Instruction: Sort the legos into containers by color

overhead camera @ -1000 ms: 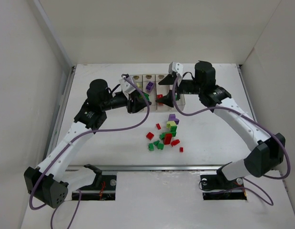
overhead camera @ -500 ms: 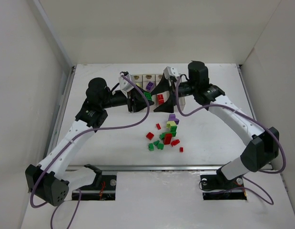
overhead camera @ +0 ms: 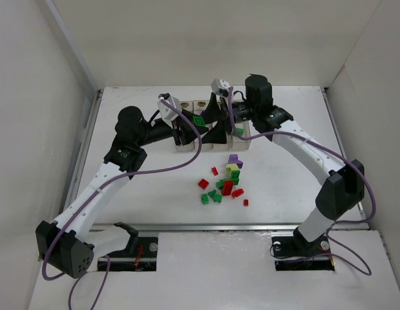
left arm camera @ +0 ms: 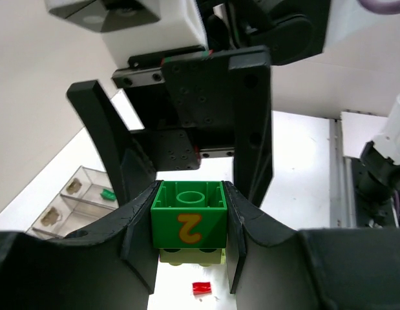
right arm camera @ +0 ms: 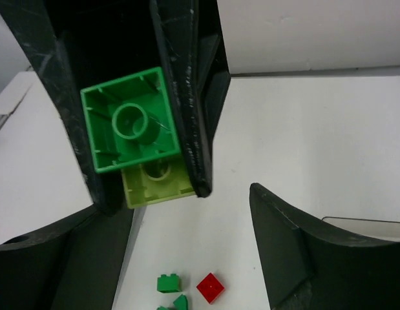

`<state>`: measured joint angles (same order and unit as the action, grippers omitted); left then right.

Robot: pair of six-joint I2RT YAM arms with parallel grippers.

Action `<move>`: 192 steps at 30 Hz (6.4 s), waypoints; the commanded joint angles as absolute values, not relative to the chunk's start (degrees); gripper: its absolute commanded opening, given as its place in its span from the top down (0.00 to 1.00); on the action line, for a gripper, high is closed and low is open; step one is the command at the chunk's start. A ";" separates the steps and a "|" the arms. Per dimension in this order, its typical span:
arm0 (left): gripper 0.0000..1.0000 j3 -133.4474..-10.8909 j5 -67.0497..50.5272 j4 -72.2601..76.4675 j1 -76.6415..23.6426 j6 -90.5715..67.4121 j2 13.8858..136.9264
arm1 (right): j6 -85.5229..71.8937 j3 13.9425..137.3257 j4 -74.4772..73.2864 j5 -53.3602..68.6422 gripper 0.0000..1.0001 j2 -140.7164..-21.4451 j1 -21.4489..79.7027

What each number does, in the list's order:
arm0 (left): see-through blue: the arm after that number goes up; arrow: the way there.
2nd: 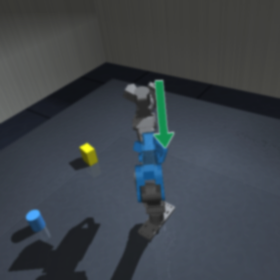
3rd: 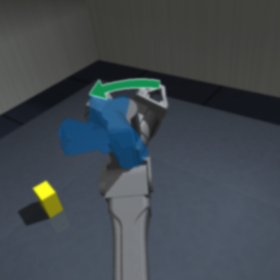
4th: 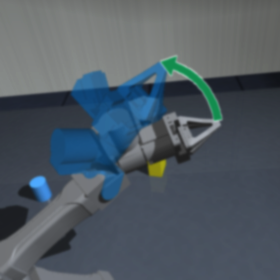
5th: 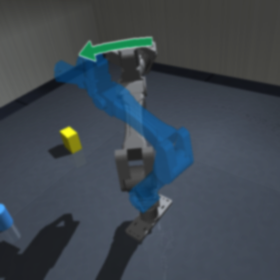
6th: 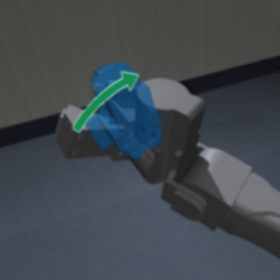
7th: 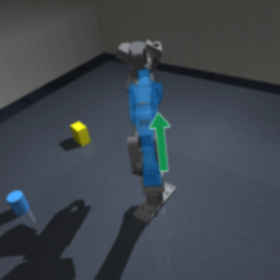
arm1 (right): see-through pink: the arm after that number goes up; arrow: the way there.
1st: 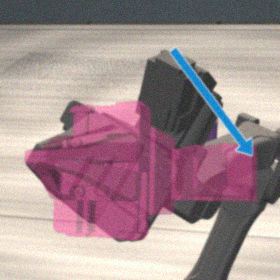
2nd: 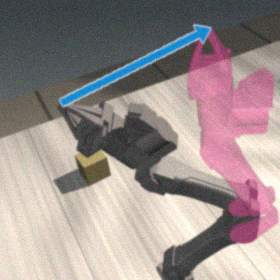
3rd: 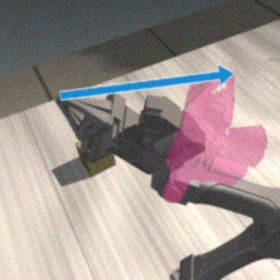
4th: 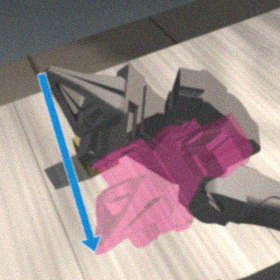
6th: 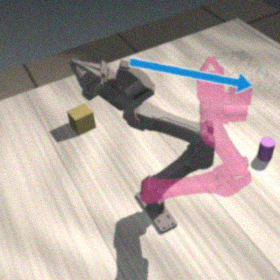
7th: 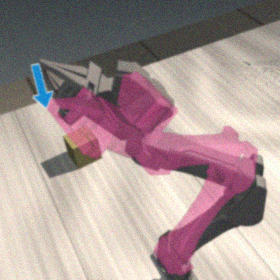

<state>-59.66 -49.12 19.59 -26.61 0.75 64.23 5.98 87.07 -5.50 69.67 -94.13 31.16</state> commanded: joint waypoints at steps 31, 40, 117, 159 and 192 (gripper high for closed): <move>0.46 -56.34 -46.40 27.60 -27.07 -7.73 60.56 | -8.96 82.63 17.66 69.26 1.00 -89.21 31.11; 0.50 -55.81 -47.46 27.07 -27.07 -6.94 60.03 | -12.48 80.86 22.41 69.26 1.00 -88.68 29.97; 0.66 -49.22 -34.37 34.80 -16.87 16.96 88.95 | -9.49 78.05 5.62 51.15 0.86 -99.58 19.16; 0.01 -64.79 -7.65 -23.38 1.76 36.04 93.18 | -5.71 80.33 -2.99 51.68 0.74 -98.96 19.69; 1.00 -79.67 -17.41 -30.23 -3.23 30.85 93.96 | -7.20 81.75 -6.42 36.16 0.75 -93.87 17.14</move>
